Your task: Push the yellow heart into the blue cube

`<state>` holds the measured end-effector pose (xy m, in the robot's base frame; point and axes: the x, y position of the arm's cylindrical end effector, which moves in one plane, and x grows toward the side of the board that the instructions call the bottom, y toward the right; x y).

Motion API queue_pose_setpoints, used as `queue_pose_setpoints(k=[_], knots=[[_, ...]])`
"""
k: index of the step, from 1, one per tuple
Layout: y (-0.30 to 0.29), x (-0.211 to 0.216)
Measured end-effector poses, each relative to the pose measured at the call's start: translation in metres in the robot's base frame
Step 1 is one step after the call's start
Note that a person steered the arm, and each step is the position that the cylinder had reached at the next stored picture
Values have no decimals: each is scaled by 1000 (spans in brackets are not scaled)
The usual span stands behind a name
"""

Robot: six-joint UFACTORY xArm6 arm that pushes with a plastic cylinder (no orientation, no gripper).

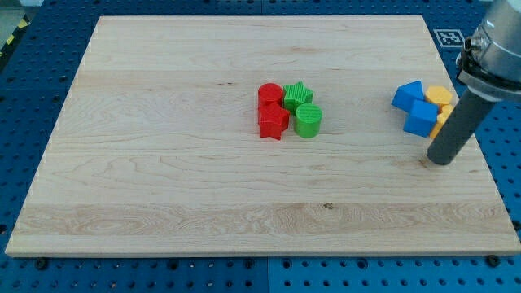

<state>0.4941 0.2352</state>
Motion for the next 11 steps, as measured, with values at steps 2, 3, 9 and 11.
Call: queue_pose_setpoints(k=[2, 3, 9, 11], knots=[[9, -4], [43, 3], [29, -47], [26, -58]])
